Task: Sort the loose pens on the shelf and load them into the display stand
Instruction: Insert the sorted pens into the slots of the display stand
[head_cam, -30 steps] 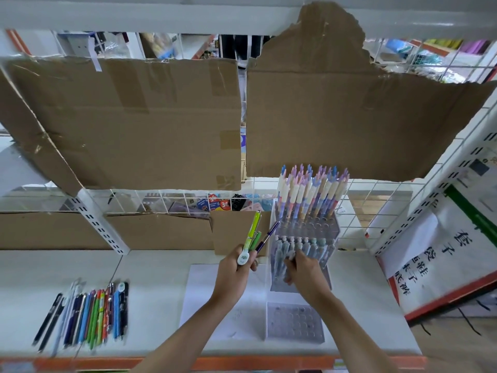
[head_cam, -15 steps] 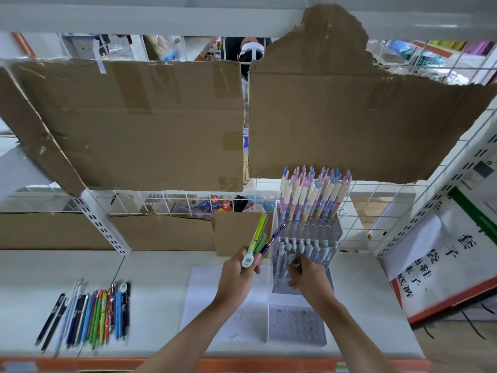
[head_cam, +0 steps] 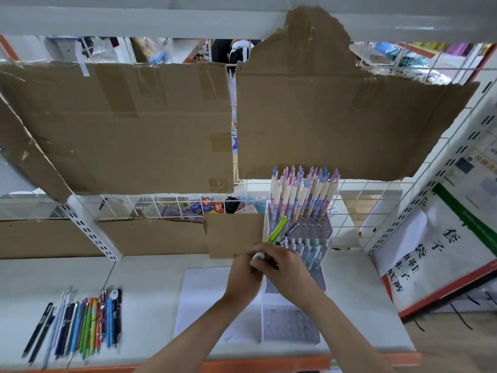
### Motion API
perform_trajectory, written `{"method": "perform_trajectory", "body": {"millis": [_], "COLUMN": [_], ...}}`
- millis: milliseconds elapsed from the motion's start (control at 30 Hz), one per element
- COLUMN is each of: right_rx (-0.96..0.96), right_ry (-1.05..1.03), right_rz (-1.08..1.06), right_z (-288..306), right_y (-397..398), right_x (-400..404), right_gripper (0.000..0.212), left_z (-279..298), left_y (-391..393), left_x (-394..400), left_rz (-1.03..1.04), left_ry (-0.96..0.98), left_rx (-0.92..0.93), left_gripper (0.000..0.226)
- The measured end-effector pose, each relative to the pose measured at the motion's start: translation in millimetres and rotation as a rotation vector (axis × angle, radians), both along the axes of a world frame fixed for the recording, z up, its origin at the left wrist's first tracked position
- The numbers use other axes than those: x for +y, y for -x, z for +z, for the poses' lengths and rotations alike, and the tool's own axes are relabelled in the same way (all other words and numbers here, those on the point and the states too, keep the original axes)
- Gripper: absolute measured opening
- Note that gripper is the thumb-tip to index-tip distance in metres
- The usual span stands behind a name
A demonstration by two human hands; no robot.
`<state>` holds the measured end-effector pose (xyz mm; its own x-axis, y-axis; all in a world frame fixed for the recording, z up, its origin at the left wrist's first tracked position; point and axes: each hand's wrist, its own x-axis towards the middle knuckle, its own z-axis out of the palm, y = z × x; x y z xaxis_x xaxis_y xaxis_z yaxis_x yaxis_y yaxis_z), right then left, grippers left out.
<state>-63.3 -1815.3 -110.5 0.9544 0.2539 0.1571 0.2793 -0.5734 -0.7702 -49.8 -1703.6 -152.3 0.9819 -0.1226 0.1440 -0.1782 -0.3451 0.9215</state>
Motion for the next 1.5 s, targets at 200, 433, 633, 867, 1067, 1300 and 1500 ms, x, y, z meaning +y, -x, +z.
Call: {"method": "perform_trajectory", "body": {"millis": [200,433,633,867,1067,1300,1500], "right_rx": [0.192,0.077,-0.088,0.074,0.071,0.046,0.135], "right_ry": [0.014,-0.059,0.097,0.188,0.145,0.177,0.223], "right_rz": [0.047,-0.121,-0.309,-0.332,-0.385,-0.353,-0.336], "right_z": [7,31,47,-13,-28,-27,-35], "right_y": [-5,-13,-11,-16,-24,-28,-26], "right_x": [-9,-28,-76,-62,-53,-51,-51], "right_gripper": [0.016,0.014,0.021,0.020,0.021,0.022,0.020], "left_z": [-13,-13,-8,-1,0,1,-2], "left_y": [-5,-2,-2,-1,-1,-1,-2], "left_x": [8,15,29,22,23,22,23], "left_rz": [-0.046,0.030,0.124,0.084,0.080,0.074,0.078], "left_ry": [-0.025,-0.112,-0.016,0.082,0.071,0.062,0.061], "left_rx": [0.012,0.067,0.125,0.080,0.074,0.064,0.074], "left_gripper": [0.026,0.015,0.020,0.023,0.021,0.020,0.022]}}
